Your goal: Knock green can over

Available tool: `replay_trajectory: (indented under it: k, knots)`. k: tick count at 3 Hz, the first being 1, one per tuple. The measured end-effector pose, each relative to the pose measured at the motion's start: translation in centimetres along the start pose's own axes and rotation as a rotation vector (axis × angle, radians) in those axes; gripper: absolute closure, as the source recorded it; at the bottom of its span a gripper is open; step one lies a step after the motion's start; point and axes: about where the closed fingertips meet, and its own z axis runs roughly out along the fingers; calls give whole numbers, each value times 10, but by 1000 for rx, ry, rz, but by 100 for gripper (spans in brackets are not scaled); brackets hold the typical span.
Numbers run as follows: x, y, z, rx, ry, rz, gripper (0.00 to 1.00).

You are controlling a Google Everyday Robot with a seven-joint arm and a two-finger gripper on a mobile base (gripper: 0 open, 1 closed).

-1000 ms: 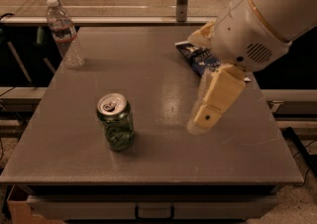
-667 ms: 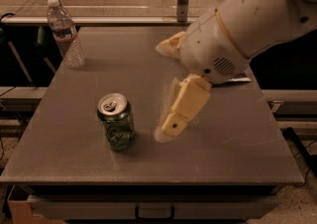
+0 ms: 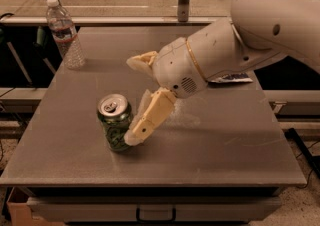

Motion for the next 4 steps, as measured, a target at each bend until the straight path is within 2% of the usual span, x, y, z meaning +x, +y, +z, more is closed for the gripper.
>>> replay_trajectory:
  k: [1, 2, 3, 4]
  knots:
    - [7, 1, 19, -34, -89, 21, 0]
    - [16, 10, 35, -57, -151, 54, 0]
    - [23, 16, 43, -68, -198, 95, 16]
    - [22, 20, 48, -73, -231, 129, 41]
